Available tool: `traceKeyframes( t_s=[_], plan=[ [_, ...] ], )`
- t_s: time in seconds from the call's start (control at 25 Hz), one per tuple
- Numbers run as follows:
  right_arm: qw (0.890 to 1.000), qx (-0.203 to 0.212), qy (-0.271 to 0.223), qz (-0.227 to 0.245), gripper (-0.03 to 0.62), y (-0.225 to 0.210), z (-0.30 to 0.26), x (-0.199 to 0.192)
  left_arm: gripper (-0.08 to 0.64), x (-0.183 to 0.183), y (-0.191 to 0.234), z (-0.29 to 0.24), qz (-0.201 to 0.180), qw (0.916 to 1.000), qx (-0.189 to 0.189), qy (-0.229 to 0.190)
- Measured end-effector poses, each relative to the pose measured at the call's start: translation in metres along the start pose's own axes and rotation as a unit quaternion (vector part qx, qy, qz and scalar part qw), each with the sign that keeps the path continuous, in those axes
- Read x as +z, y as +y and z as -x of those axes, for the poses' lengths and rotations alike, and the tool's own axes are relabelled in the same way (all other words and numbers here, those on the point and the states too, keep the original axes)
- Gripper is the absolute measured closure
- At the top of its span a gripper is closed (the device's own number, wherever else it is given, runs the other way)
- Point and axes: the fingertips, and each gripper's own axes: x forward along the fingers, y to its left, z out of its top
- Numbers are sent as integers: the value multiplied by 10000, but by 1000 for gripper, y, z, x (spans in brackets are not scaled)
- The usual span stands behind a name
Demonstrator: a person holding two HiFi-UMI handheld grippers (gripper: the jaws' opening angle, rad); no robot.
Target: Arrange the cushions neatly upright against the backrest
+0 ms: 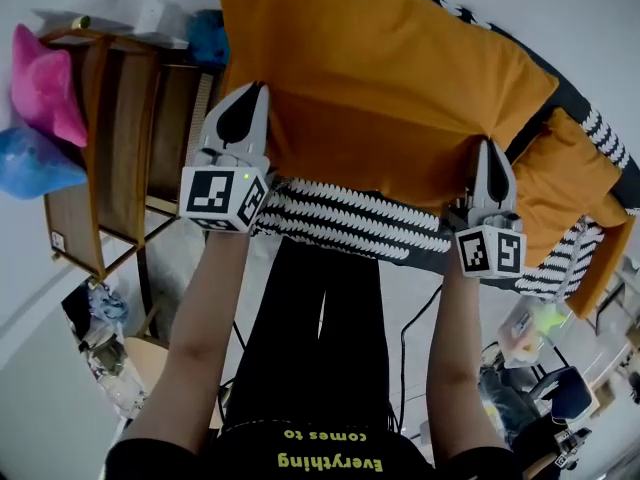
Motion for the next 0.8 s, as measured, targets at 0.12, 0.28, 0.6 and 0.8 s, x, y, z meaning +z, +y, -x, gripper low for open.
traceKeyframes(
  t_s=[0.12, 0.28, 0.6, 0.8],
  plan=[
    [9997, -187, 99, 148, 574, -27, -19, -23, 551, -33, -6, -38, -501, 9978, -331, 294],
    [9893, -308, 1424, 18, 574, -58, -52, -121, 551, -98, -1, -73, -82, 9915, -788, 1035],
    [9919, -459, 1172, -168, 574, -60, -35, -116, 552, -87, -9, -77, 926, 9842, -1193, 925],
    [9986, -522, -122, 14, 575, -37, -12, -26, 554, -36, -10, -57, 1259, 9846, -1210, 47]
  ],
)
